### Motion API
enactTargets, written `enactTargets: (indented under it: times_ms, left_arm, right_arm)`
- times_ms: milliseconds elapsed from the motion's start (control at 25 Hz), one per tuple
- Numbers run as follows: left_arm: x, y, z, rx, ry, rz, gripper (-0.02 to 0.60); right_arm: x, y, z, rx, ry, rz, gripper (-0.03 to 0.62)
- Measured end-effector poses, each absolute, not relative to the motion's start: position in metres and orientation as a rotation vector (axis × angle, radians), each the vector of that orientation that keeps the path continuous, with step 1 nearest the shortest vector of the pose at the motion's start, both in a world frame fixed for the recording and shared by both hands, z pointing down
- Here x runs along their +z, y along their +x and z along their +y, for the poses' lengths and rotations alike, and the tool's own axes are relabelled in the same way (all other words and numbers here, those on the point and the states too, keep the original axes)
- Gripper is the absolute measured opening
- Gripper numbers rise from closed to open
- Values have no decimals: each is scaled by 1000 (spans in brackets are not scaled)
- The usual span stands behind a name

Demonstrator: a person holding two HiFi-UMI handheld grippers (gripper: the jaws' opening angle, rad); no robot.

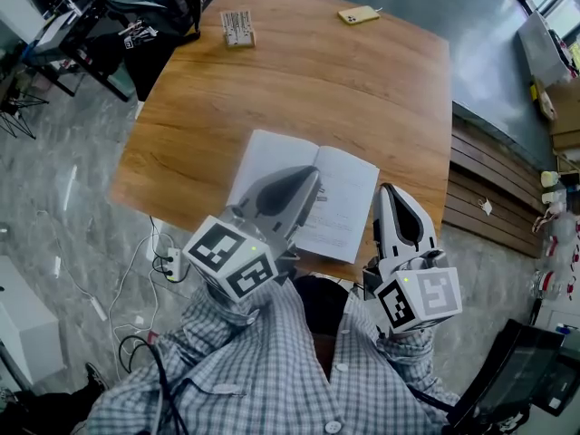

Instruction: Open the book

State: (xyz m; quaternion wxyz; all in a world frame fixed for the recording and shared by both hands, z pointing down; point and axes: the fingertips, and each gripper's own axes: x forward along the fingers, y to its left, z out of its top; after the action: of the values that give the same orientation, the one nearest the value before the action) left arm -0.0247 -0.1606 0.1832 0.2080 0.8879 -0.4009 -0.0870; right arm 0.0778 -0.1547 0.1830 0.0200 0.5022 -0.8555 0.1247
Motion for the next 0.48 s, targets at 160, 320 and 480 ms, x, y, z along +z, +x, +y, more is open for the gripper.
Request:
enactTargets:
  times_ms: [160, 320, 480]
  left_arm:
    - [182, -27, -159, -247, 2471, -1117, 9]
    - [182, -28, -157, -240, 2474, -1120, 9]
    - [184, -28, -154, -240, 2466, -1120, 9]
  right_arm:
    - [182, 76, -153, 381, 1550, -2653, 20]
    - [181, 74, -150, 342, 1544, -2632, 20]
    - [181, 74, -147, 329, 1537, -2627, 20]
